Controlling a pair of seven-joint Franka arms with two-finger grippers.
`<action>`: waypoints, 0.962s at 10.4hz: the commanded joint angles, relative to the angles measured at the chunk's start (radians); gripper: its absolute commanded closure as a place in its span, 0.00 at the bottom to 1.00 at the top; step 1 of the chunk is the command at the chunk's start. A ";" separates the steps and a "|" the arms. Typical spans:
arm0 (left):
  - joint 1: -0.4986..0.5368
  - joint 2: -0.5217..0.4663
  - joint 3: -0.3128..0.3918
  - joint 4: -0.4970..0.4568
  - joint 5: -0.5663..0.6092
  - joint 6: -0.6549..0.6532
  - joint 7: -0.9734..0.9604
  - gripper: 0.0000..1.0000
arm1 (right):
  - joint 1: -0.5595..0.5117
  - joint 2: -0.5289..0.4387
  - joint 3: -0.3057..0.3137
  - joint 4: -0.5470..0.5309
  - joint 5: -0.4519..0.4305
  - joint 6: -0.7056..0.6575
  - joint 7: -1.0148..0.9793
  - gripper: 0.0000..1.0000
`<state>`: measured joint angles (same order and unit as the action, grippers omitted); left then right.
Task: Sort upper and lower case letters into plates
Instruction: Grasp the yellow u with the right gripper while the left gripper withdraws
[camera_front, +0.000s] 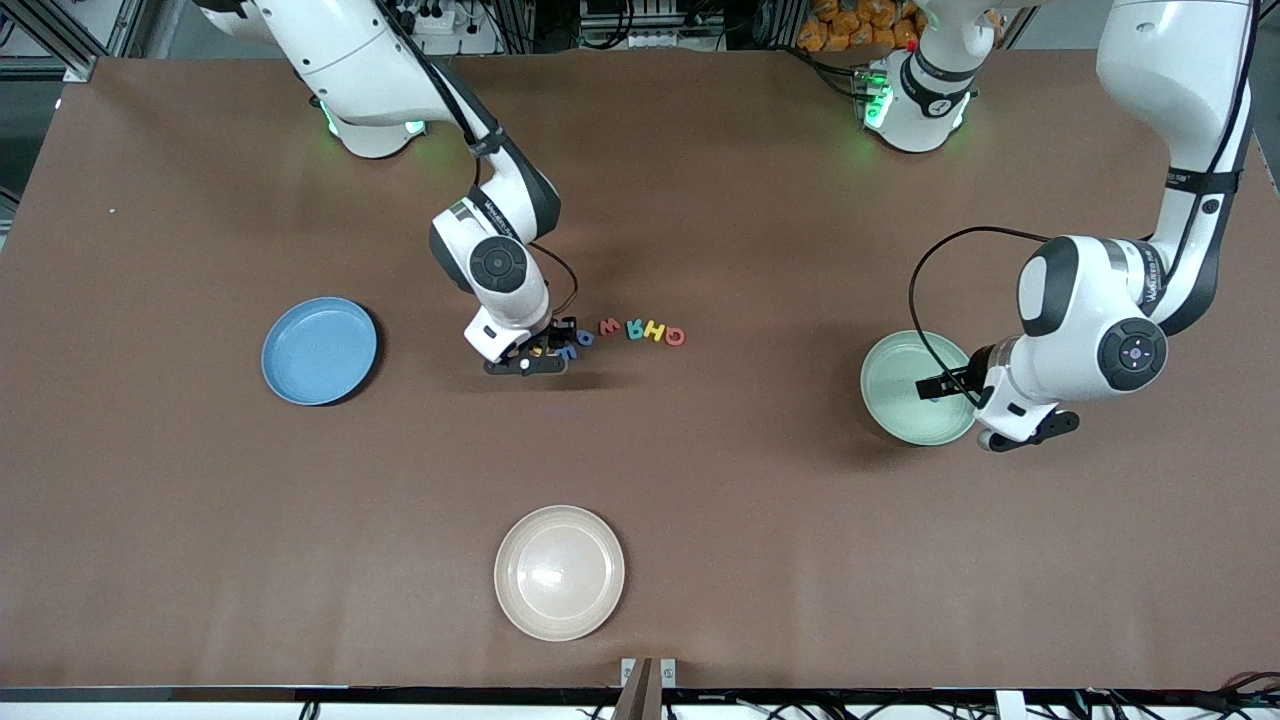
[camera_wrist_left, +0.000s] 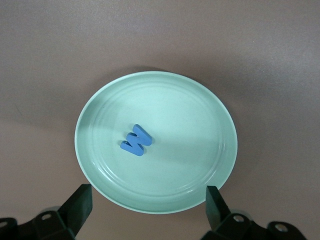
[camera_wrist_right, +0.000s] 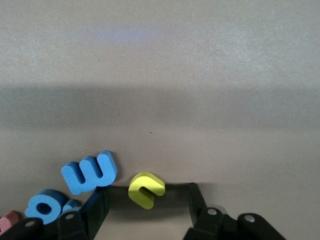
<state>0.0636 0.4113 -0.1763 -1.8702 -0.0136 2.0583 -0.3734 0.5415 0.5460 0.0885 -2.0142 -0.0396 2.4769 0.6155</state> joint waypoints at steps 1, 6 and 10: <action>0.002 -0.016 -0.005 -0.006 -0.008 -0.015 0.001 0.00 | 0.000 0.002 -0.006 -0.009 0.000 0.010 0.010 0.46; 0.001 -0.017 -0.005 -0.006 -0.008 -0.024 -0.004 0.00 | -0.006 0.000 -0.006 -0.004 0.000 0.000 0.010 0.72; -0.001 -0.023 -0.014 -0.006 -0.008 -0.030 -0.007 0.00 | -0.006 -0.003 -0.006 -0.003 0.000 -0.004 0.010 0.80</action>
<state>0.0631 0.4110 -0.1818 -1.8701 -0.0136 2.0450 -0.3734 0.5408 0.5363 0.0849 -2.0112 -0.0394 2.4727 0.6169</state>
